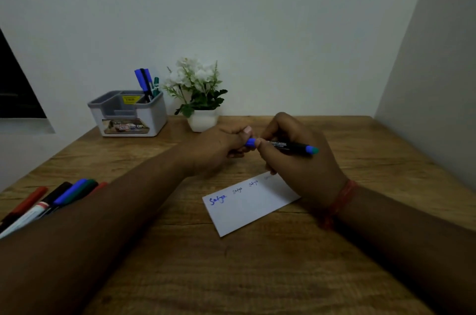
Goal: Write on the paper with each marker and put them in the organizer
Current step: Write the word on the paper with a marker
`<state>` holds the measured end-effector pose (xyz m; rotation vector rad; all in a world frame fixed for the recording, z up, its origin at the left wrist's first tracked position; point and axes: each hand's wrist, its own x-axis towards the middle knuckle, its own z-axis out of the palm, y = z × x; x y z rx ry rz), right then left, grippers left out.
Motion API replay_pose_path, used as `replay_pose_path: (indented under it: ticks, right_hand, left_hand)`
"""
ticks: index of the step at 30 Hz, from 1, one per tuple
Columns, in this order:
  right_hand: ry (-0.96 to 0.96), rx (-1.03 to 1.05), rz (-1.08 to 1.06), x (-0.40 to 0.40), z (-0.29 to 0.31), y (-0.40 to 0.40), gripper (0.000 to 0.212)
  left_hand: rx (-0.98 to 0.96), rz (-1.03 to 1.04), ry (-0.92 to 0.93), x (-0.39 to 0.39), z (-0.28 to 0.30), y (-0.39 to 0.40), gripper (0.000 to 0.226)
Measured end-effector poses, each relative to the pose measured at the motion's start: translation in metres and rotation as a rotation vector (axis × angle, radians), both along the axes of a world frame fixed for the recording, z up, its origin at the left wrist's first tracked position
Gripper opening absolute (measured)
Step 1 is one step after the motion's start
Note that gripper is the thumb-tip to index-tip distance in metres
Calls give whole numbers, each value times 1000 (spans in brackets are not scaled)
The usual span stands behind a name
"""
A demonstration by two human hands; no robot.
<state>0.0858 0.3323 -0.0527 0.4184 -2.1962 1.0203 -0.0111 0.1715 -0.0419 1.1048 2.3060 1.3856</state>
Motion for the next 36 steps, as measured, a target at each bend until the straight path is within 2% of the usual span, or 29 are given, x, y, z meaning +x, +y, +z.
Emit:
replay_pose_path:
  ticks: [2, 4, 6, 8, 10, 13, 17, 23, 27, 31, 33, 36]
  right_hand:
    - [61, 119, -4, -1, 2, -1, 14]
    - [107, 178, -28, 1, 6, 4, 13]
    - [139, 107, -47, 6, 12, 15, 10]
    - [128, 10, -66, 8, 15, 26, 6]
    - [53, -73, -84, 5, 13, 31, 3]
    - [-67, -216, -111, -3, 7, 32, 6]
    - [-150, -312, -129, -7, 6, 35, 5]
    - [-200, -285, -142, -7, 5, 33, 4]
    - [-228, -294, -140, -7, 7, 32, 11]
    - [-234, -415, -80, -2, 25, 31, 10]
    - [-265, -443, -58, 3, 35, 30, 7]
    - [-444, -380, -59, 11, 37, 28, 9]
  left_hand:
    - [-18, -18, 2, -1, 1, 1, 31]
    - [-76, 80, 8, -8, -1, 0, 31]
    - [-108, 293, -5, -22, -2, -12, 31]
    - [-128, 382, 128, -32, 1, -26, 31]
    - [-132, 357, 305, -29, 1, -23, 28]
    - [-190, 343, 433, -11, -12, -8, 17]
    - [-335, 292, 508, -11, -32, -4, 6]
    - [-317, 282, 543, -5, -32, -4, 18]
    - [-434, 405, 633, 0, -29, 0, 56]
    - [-444, 419, 730, 5, -29, 2, 78]
    - [-464, 402, 759, 6, -31, 1, 80]
    - [-508, 386, 793, 4, -35, 2, 81]
